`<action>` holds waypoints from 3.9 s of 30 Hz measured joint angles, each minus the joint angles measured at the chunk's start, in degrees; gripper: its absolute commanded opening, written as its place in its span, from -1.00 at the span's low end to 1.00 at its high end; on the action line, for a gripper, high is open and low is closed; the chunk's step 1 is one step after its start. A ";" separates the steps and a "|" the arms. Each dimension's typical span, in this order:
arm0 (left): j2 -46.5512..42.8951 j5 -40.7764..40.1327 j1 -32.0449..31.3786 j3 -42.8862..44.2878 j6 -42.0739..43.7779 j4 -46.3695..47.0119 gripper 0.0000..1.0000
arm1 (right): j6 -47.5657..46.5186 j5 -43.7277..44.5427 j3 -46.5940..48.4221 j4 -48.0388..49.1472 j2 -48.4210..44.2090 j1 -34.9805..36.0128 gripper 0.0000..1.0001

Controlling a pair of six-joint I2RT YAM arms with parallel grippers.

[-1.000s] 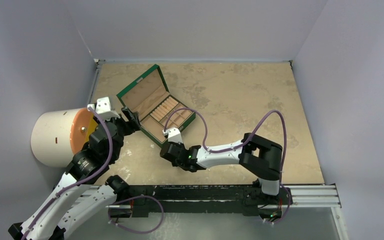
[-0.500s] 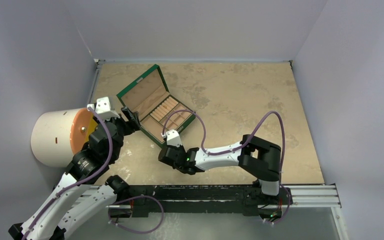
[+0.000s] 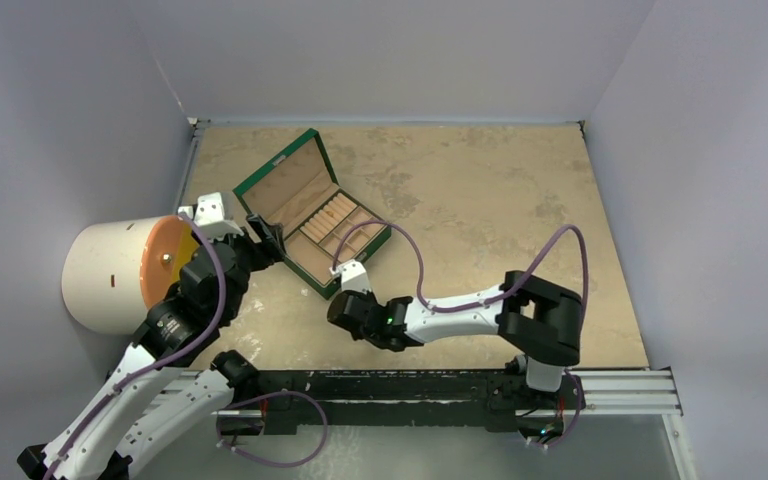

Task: Organize the mixed jewelry

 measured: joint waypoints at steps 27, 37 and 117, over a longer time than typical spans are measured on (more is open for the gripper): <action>8.24 42.88 0.09 -13.11 -20.31 16.92 0.32 | -5.46 6.69 -10.56 3.72 -35.76 -0.61 -1.00; 11.04 55.80 0.09 -19.30 -30.67 35.41 0.18 | -5.70 7.87 -12.26 4.55 -41.51 -0.94 -1.00; 9.16 71.71 0.09 -16.50 -24.41 42.80 -1.00 | 5.16 -70.29 -30.40 47.01 -45.99 -32.37 0.09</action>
